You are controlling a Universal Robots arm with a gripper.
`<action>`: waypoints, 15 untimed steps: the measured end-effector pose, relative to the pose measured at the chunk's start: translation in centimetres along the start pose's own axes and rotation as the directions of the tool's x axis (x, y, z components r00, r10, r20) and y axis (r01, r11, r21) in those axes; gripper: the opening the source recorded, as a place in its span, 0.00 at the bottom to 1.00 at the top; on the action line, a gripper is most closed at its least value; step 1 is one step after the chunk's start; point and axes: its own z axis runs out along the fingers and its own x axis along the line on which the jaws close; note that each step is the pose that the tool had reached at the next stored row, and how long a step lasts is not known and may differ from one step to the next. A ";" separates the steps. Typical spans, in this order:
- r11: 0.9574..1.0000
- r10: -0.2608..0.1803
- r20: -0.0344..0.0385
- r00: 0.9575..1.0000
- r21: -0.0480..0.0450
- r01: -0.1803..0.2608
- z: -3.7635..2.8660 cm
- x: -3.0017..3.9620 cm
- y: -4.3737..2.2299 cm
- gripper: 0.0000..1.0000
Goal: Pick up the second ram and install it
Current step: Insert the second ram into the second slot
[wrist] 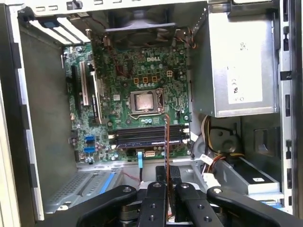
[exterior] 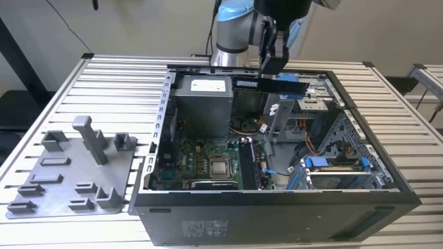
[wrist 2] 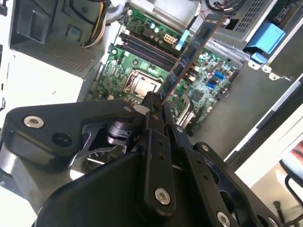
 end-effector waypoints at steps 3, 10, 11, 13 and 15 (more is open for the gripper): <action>0.999 0.046 0.000 0.999 -0.001 -0.046 0.04 0.00 0.00 0.14; 0.986 0.166 -0.002 0.986 -0.003 -0.166 0.12 0.00 0.00 0.14; 0.983 0.184 -0.002 0.983 -0.003 -0.184 0.13 0.00 0.00 0.14; 0.976 0.217 -0.002 0.976 -0.003 -0.217 0.15 0.00 0.00 0.14; 0.968 0.251 -0.003 0.968 -0.004 -0.251 0.17 0.00 0.00 0.14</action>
